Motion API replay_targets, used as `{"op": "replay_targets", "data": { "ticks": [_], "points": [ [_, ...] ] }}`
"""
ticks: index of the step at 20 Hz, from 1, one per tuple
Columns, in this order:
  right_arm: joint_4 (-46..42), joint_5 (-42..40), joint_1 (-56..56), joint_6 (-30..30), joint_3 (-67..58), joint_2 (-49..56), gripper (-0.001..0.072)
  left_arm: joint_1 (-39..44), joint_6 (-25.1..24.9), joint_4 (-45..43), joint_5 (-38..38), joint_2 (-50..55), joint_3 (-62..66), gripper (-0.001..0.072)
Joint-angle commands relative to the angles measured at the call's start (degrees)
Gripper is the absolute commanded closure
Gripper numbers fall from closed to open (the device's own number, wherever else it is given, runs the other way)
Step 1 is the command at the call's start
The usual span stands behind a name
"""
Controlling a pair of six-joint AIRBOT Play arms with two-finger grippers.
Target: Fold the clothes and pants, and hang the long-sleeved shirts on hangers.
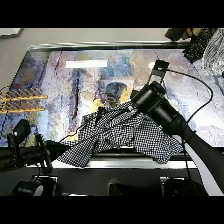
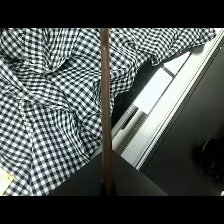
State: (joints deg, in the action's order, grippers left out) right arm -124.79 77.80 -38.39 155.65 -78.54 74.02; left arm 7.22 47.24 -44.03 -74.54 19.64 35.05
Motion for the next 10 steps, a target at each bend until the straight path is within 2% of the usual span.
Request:
{"op": "replay_targets", "data": {
  "ticks": [1, 6, 10],
  "points": [
    [1.2, -0.4, -0.1, -0.1, -0.3, -0.9, 0.0684, 0.8, -3.4, 0.0, 3.1, 3.6, 0.0, 0.0687],
    [3.3, -1.9, -0.1, 0.0, -0.3, -3.8, 0.0684, 6.5, -8.3, 2.6, 12.0, 12.5, 0.0, 0.0687],
    [5.7, -1.9, -0.1, 0.1, -0.3, -5.4, 0.0684, 13.8, -8.3, 2.9, 21.9, 17.6, 0.0, 0.0688]
  ]
}}
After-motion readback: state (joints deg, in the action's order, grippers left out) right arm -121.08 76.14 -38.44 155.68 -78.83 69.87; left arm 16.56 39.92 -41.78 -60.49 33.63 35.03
